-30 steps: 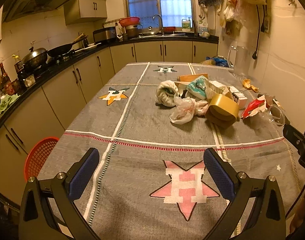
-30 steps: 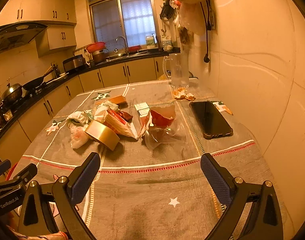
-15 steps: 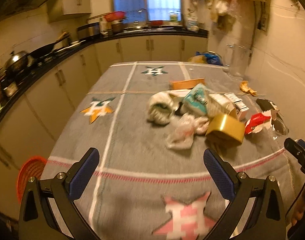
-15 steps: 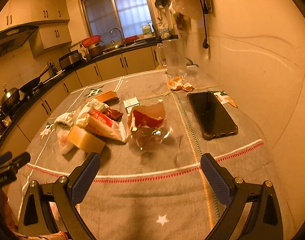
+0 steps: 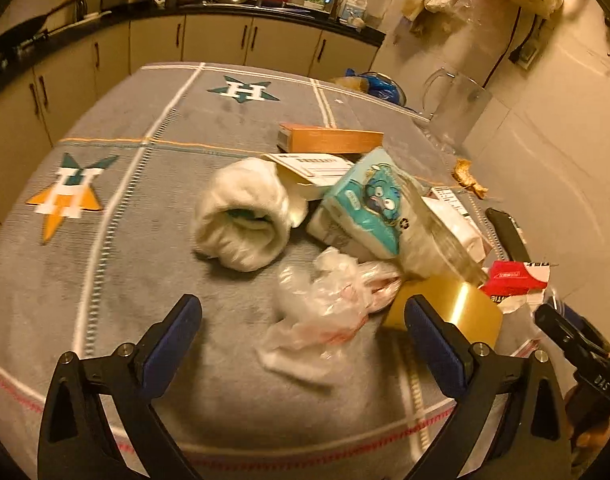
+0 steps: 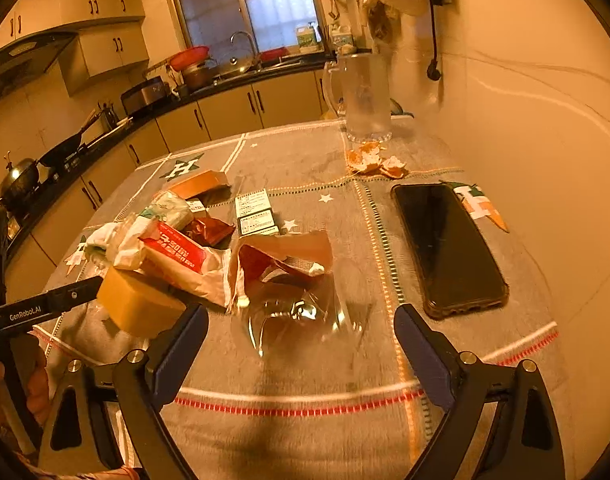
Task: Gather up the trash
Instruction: 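Grasp the white plastic bag with the left gripper while the right grasps the clear plastic cup, then carry the bag to the red basket and open the left gripper while the right carries the cup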
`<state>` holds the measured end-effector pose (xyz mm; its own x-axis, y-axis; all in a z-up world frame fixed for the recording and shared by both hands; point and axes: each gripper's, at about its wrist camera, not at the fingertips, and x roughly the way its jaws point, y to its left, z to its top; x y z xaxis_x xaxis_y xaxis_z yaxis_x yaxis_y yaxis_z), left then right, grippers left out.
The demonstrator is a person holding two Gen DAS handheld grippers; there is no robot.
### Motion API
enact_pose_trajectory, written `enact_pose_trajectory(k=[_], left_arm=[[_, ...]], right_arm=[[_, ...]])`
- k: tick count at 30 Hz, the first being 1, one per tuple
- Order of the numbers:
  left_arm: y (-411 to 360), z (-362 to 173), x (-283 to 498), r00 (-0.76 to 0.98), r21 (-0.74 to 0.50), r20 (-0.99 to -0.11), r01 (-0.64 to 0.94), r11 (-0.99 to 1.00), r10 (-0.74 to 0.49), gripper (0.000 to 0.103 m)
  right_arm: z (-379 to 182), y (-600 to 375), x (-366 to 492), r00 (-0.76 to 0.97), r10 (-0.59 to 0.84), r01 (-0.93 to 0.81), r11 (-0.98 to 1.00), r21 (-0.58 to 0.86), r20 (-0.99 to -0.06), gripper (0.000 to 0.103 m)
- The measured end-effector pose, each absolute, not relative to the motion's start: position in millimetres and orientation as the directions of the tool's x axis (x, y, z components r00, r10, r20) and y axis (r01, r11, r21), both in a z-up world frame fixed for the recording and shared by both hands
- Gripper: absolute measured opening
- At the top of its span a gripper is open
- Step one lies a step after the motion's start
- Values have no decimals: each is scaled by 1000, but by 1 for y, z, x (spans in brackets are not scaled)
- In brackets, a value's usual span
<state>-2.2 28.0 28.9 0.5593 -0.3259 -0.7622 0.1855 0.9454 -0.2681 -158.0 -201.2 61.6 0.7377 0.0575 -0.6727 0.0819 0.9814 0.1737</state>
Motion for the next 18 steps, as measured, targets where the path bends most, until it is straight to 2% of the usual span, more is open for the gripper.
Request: enact_pose_trajectory(k=[2,3,4,5,6,7,8,9,10,11,18], left_arm=[[24,26,-1,544,-277,-767,199,940,-341,89],[19,22,-1,528,-280,-773,212,936,-351,78],[16,21,1,518,-278,-779,218,936,-352,60],[13,18,1,505,-271,-790,221,937,-348,51],[11,16,0,492,-266,-800,224,938,-344,37],[11,17,-1,493,-267,-798,227,937,-347,34],[11,18,-5,498,-269,-794,229,936,-350,32],[11,19,-8,499,-269,-792,231,935,-351,30],[12,20,-12,506,-266,-789,231,936,-349,29],[12,22,-16,513,-261,-786,230,938,-345,29],[31,43,-50,553,-301,-749,207,931,-365,29]], right_arm=[[60,-201,-150,732,79,83,976,204,-676,94],[60,-201,-146,730,91,83,972,220,-677,94],[59,-200,-143,728,98,83,970,229,-678,94],[58,-199,-139,724,102,85,969,234,-683,93],[56,-198,-136,718,105,85,968,237,-688,92],[54,-197,-132,711,110,85,967,240,-695,88],[52,-196,-131,705,117,84,966,245,-700,79],[50,-195,-130,696,127,83,963,256,-706,73],[48,-196,-129,688,147,79,958,275,-711,57],[47,-197,-129,684,166,75,953,295,-710,52],[57,-203,-150,720,202,60,935,350,-664,50]])
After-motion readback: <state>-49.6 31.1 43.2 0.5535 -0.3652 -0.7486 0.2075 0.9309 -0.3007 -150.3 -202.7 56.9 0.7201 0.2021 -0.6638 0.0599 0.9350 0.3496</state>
